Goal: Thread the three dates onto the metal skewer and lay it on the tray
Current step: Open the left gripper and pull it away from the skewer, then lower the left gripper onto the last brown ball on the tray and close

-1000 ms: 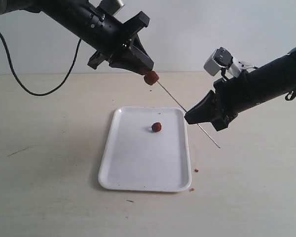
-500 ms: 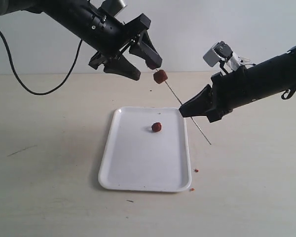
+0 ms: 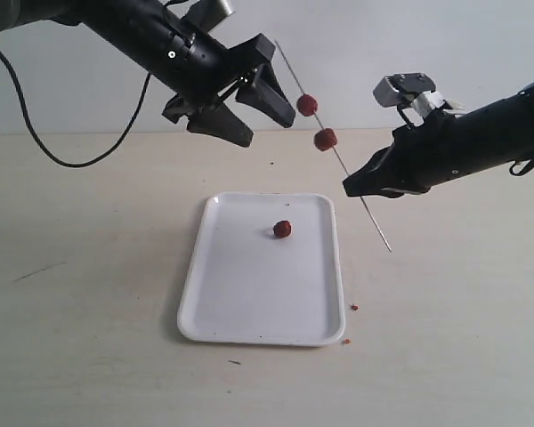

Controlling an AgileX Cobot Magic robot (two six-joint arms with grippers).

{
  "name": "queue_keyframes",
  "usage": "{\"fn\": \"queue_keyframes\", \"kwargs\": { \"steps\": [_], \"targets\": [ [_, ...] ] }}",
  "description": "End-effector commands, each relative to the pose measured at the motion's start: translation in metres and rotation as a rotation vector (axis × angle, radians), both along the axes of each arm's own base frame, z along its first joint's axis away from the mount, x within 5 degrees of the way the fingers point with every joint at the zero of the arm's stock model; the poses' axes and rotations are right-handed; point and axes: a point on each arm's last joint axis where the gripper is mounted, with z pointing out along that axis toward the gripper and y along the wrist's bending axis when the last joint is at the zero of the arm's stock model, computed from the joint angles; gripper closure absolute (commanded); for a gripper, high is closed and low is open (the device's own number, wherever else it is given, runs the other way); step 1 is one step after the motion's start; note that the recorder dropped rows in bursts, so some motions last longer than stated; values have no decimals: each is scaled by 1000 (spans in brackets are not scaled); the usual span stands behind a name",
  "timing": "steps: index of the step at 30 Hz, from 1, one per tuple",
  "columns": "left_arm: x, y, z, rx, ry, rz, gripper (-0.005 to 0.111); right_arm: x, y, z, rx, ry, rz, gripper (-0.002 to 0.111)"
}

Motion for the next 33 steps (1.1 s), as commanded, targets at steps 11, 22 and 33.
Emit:
{"fn": "queue_keyframes", "kwargs": {
  "steps": [11, 22, 33],
  "targets": [
    [-20, -74, -71, 509, -360, -116, 38, 4, -14, -4, -71, 72, -197, 108],
    [-6, -83, -114, 608, -556, -257, 38, 6, -15, -4, -87, 57, -213, 108],
    [-29, -92, -134, 691, -650, -843, 38, 6, -16, -4, -95, 51, -216, 108]
  ]
}}
